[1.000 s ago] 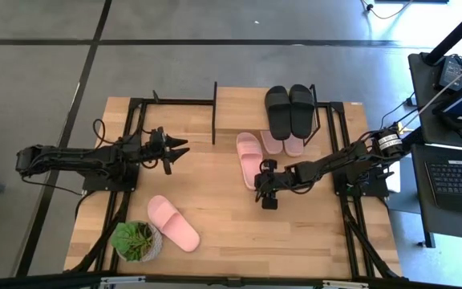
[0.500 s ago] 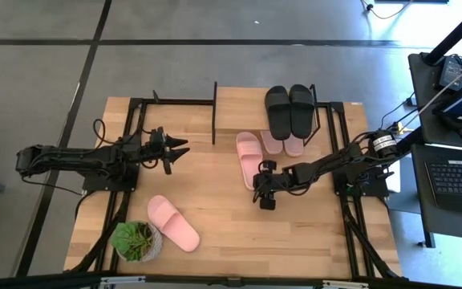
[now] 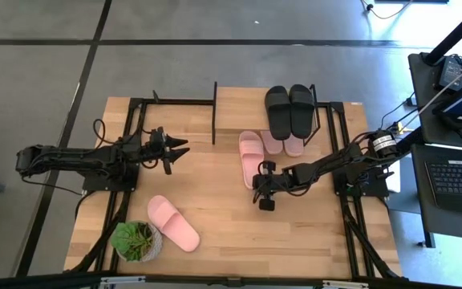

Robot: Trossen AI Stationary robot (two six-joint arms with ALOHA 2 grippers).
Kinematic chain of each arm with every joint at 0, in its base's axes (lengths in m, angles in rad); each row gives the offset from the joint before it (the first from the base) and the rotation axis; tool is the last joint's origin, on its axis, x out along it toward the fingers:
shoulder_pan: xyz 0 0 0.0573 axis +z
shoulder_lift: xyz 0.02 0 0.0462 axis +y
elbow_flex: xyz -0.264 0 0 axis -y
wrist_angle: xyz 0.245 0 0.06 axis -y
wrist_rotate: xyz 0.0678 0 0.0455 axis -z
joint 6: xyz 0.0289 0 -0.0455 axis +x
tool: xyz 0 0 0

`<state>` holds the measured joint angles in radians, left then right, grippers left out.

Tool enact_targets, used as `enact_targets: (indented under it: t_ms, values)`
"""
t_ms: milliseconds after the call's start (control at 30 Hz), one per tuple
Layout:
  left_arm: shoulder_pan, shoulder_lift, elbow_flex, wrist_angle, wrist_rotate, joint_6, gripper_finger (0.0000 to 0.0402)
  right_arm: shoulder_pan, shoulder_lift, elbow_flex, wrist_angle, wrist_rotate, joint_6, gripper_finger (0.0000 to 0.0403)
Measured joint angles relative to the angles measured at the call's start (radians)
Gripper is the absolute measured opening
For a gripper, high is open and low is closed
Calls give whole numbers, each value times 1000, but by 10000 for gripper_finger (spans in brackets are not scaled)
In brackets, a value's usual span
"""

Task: Pick and place slides into the shelf
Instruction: Put the pink slipper under the shelf

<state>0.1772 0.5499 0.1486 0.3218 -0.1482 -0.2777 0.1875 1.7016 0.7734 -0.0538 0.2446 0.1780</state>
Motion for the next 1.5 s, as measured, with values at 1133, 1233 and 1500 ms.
enact_targets:
  t_ms: [1133, 1233, 1500]
  values:
    - [0, 0, 0, -133, -77, 1, 157, -241, 2, 188, -95, 59, -390, 15]
    - [0, 0, 0, -152, -76, 1, 157, -248, 10, 188, -72, 52, -392, 15]
    - [0, 0, 1, -180, -78, 1, 157, -283, 86, 188, -60, 50, -396, 15]
